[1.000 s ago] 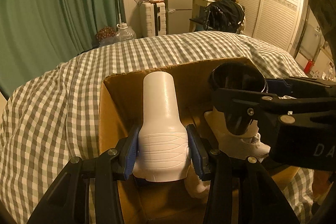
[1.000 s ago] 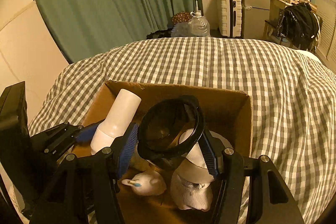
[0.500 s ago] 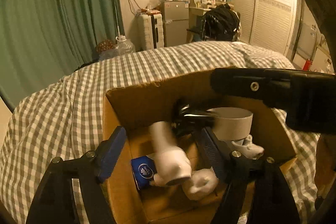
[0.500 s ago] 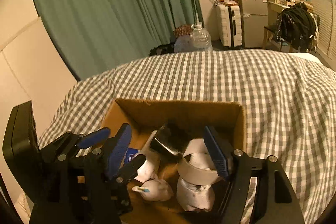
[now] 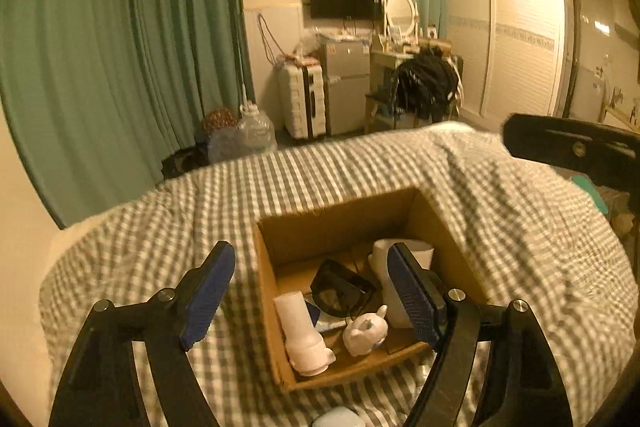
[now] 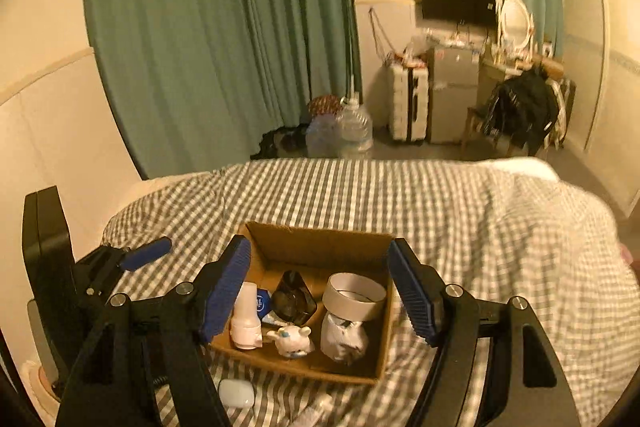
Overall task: Organize objects
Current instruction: 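Open both tools to drop the bottle and lid into the box, then grasp the white earbud case with the left tool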
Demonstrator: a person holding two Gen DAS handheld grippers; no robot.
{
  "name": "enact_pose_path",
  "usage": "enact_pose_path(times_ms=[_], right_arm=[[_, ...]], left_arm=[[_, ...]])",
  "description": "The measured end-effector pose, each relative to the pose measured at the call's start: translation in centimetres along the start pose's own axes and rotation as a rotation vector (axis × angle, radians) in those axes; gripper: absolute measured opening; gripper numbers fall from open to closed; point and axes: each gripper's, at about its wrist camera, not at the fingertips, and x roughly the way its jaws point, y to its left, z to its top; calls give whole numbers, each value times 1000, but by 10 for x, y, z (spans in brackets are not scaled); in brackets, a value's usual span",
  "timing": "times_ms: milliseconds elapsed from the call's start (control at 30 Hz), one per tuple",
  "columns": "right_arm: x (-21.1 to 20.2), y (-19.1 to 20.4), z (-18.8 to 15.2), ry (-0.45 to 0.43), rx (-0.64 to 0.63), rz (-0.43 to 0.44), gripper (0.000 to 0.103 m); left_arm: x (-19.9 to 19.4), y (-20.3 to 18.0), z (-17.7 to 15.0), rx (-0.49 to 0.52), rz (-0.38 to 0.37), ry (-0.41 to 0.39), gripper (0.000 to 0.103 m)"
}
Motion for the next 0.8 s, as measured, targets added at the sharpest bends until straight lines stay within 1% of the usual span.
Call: enact_pose_path(times_ms=[33, 67, 100, 167, 267, 433, 533, 600, 733, 800], right_arm=[[-16, 5, 2, -17, -13, -12, 71], [-28, 10, 3, -30, -24, -22, 71], [-44, 15, 4, -44, -34, -31, 71], [-67, 23, 2, -62, -44, -41, 72], [-100, 30, -1, -87, -58, -60, 72], [-139, 40, -16, -106, -64, -76, 76], [-148, 43, -35, -97, -63, -78, 76], [-146, 42, -50, -79, -53, -75, 77], [-123, 39, -86, -20, -24, -71, 77], [-101, 38, -106, 37, -11, -68, 76]], left_arm=[[-11, 1, 2, -2, 2, -14, 84], [-23, 2, 6, -6, 6, -31, 93], [-37, 2, 8, -13, 11, -54, 98], [-64, 3, 11, -18, 12, -96, 98], [-92, 3, 11, -25, 24, -124, 99], [-121, 9, 0, -53, 37, -148, 100], [-130, 10, -15, -63, 41, -151, 100], [-131, 10, -28, -67, 47, -143, 100], [-116, 9, -57, -80, 54, -91, 100], [-102, 7, -78, -87, 54, -48, 100]])
